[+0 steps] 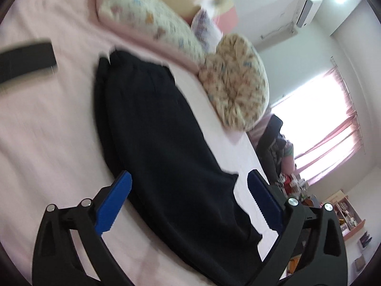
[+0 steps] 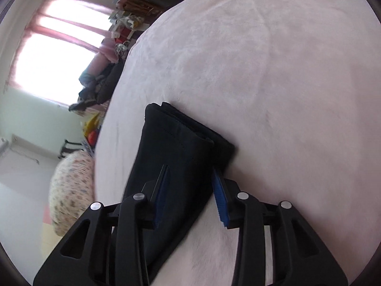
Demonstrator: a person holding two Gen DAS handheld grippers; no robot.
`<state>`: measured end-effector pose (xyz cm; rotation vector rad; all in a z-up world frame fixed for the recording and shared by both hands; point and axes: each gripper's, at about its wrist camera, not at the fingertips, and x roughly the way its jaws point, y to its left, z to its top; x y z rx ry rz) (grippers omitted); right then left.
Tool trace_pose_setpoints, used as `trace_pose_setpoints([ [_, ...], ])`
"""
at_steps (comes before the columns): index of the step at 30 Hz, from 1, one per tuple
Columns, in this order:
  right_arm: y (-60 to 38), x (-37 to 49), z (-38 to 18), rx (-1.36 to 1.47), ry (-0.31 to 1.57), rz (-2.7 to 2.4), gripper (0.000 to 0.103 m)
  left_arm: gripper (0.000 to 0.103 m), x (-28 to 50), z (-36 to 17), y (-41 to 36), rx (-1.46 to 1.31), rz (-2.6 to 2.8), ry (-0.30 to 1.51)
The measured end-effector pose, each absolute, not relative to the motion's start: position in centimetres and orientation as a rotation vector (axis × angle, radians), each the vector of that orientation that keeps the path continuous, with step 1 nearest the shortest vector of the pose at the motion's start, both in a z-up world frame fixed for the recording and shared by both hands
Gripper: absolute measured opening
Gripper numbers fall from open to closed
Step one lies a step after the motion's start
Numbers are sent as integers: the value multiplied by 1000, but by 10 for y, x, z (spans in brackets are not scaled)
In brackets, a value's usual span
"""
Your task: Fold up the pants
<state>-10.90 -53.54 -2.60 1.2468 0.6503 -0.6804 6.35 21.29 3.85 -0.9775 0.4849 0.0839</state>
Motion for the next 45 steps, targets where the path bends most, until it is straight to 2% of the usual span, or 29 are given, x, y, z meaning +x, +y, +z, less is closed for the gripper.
trace_pose_setpoints([
  [2,-535,-102,-27,1200,673,-702,15,98,68,30,203,-972,86,508],
  [4,-536,-113,-25,1184,639,-704,8,98,72,26,195,-939,87,513],
  [6,-532,-125,-26,1216,600,-719,6,98,71,26,194,-913,93,505],
  [9,-530,-128,-31,1223,615,-745,6,98,68,22,200,-921,100,499],
  [11,-525,-123,-25,1162,672,-753,11,98,72,17,205,-948,88,520],
  [12,-523,-122,-22,1153,687,-759,16,98,72,15,207,-959,78,522],
  [13,-518,-126,-15,1137,706,-781,28,98,72,15,209,-966,69,520],
  [15,-504,-133,4,1066,687,-830,42,98,73,17,214,-980,41,503],
  [16,-489,-133,25,954,666,-859,45,98,73,18,217,-986,32,497],
  [20,-422,-72,78,645,668,-568,45,100,79,19,227,-1030,-46,486],
  [24,-326,43,91,591,821,0,45,100,84,23,229,-1011,-106,498],
  [28,-236,143,67,624,936,328,46,101,80,27,233,-1009,-156,475],
  [30,-208,181,45,648,996,394,52,101,82,28,233,-994,-172,482],
  [31,-203,192,35,657,1018,397,57,101,82,28,233,-989,-180,483],
  [34,-213,208,-18,638,1193,231,57,101,70,31,244,-971,-101,445],
  [35,-223,206,-37,657,1251,175,52,101,60,32,250,-969,-53,413],
  [36,-235,202,-52,720,1275,170,34,101,52,34,257,-973,-6,379],
  [38,-256,188,-50,813,1230,177,33,101,39,38,271,-996,46,302],
  [39,-257,184,-40,795,1212,184,35,101,39,41,274,-1001,22,275],
  [41,-245,191,-7,685,1119,277,59,101,57,44,268,-975,-121,315],
  [42,-237,203,4,645,1104,321,86,101,70,43,260,-958,-191,370],
  [43,-225,216,12,611,1107,385,92,101,80,41,251,-941,-232,418],
  [45,-197,245,17,529,1148,484,91,101,98,35,231,-900,-287,516],
])
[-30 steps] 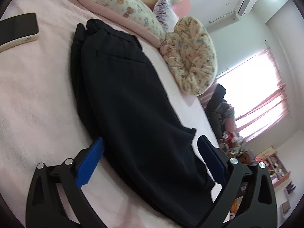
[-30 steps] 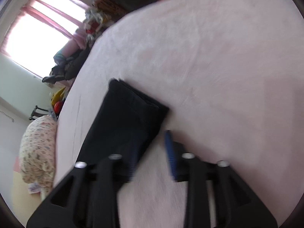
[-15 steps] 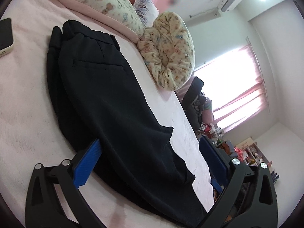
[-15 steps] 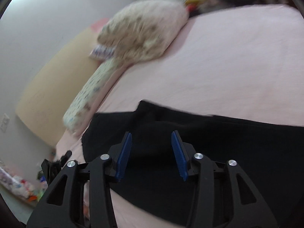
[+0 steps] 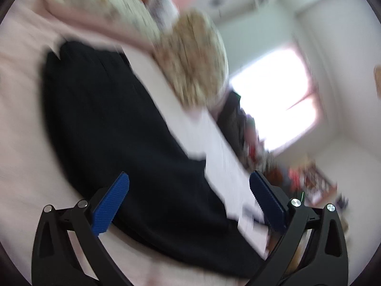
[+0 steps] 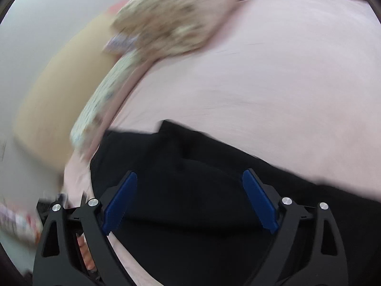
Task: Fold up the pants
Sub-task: 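Press the right tool onto the folded trousers and smooth them flat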
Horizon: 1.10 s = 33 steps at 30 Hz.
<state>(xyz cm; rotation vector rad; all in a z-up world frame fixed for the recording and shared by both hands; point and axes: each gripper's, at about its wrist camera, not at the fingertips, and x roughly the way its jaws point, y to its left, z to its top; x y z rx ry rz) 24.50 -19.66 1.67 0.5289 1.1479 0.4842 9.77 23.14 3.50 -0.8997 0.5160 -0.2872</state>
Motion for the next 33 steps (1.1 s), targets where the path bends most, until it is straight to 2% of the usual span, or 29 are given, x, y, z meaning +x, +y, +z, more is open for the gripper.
trace_pose_setpoints([
  [4,-157,301,-14,466,1293,519,67,101,117,28,204,-764,-256,637],
  [11,-119,304,-44,278,1424,570,57,101,111,27,185,-590,-225,655],
  [12,-116,300,-44,251,1413,568,47,101,110,26,184,-574,-221,659],
  [13,-117,295,-42,247,1408,578,26,101,111,27,181,-561,-217,663],
  [14,-114,294,-41,245,1406,589,18,101,110,26,179,-546,-211,667],
  [16,-109,292,-33,193,1377,568,14,101,111,26,178,-538,-205,668],
  [18,-107,295,-26,179,1344,532,14,101,112,25,178,-539,-196,666],
  [22,-133,311,-24,358,1252,447,13,101,116,24,176,-523,-186,671],
  [26,-130,311,-53,383,1303,418,17,101,121,22,174,-504,-173,688],
  [27,-135,309,-53,411,1293,418,23,101,121,22,174,-501,-172,690],
  [28,-141,310,-50,445,1296,413,38,101,121,22,174,-499,-172,690],
  [30,-157,309,-40,472,1273,366,54,101,121,21,176,-505,-175,690],
  [33,-192,293,-9,498,1124,298,55,101,122,21,177,-510,-177,691],
])
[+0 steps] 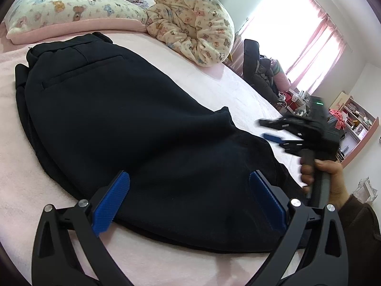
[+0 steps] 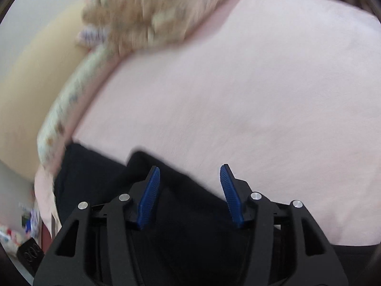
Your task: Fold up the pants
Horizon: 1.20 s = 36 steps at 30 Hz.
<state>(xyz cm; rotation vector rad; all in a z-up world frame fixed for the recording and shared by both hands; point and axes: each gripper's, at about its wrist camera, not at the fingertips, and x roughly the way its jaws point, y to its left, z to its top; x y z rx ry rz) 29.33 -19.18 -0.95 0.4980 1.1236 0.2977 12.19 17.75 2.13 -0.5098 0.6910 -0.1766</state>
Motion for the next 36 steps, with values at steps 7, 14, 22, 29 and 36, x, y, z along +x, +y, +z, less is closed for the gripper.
trace_pose_setpoints([
  [7,-195,244,-10,660,1157,508,54,101,123,22,179,-525,-174,687],
  [14,-265,230,-64,800,1179,177,18,101,120,22,178,-520,-158,676],
  [22,-283,199,-51,834,1082,213,70,101,121,24,174,-507,-139,676],
  [29,-286,169,-22,805,1049,219,69,101,95,65,208,-579,-179,417],
  [36,-322,75,13,809,972,156,78,101,104,43,315,-996,-37,475],
])
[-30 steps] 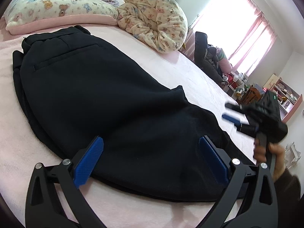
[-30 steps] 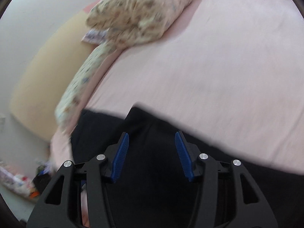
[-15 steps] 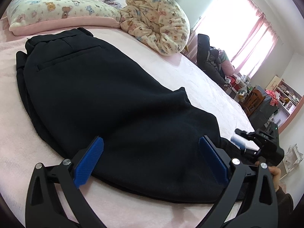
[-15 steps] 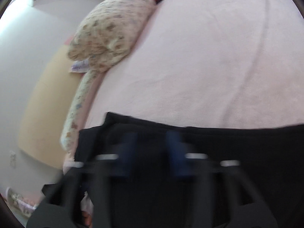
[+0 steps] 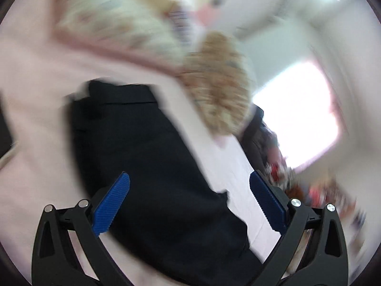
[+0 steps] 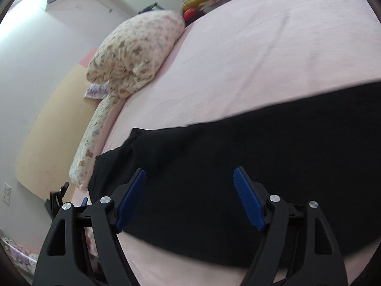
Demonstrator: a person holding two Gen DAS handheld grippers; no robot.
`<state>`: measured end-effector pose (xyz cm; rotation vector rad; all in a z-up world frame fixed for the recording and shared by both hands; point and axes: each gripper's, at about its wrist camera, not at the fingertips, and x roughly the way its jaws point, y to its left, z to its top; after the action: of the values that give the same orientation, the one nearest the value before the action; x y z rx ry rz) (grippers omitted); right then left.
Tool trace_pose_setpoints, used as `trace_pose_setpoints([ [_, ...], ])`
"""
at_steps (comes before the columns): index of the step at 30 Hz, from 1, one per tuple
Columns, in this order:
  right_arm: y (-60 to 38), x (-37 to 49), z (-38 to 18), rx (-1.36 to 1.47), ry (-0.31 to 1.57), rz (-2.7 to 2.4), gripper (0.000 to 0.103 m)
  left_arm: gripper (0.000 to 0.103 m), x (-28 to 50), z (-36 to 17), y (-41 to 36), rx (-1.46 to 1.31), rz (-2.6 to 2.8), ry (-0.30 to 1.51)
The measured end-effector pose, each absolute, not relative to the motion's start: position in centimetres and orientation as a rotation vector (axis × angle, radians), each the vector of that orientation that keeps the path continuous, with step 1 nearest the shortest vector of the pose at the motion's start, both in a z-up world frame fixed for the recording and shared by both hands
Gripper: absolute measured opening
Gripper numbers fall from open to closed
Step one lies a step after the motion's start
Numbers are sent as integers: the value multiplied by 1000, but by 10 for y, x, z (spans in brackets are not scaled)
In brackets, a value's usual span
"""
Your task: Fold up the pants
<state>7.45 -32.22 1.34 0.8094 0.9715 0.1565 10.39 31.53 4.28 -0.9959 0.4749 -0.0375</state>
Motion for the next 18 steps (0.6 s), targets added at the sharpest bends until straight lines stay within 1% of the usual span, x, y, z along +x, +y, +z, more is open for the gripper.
trace_pose_setpoints([
  [2,-337,45,20,809,959,111,80,101,101,23,342,-1138,-15,522],
  [4,-353,20,24,816,939,64,81,93,104,13,353,-1184,-34,571],
  [8,-382,-18,27,867,904,-17,82,92,104,15,349,-1153,-95,591],
  [12,-399,-43,26,915,874,-53,82,87,96,11,343,-1221,-160,564],
  [14,-401,-50,24,923,866,-56,83,87,96,10,339,-1242,-183,562],
  [18,-402,-55,18,940,849,-46,84,87,105,10,330,-1186,-156,634],
])
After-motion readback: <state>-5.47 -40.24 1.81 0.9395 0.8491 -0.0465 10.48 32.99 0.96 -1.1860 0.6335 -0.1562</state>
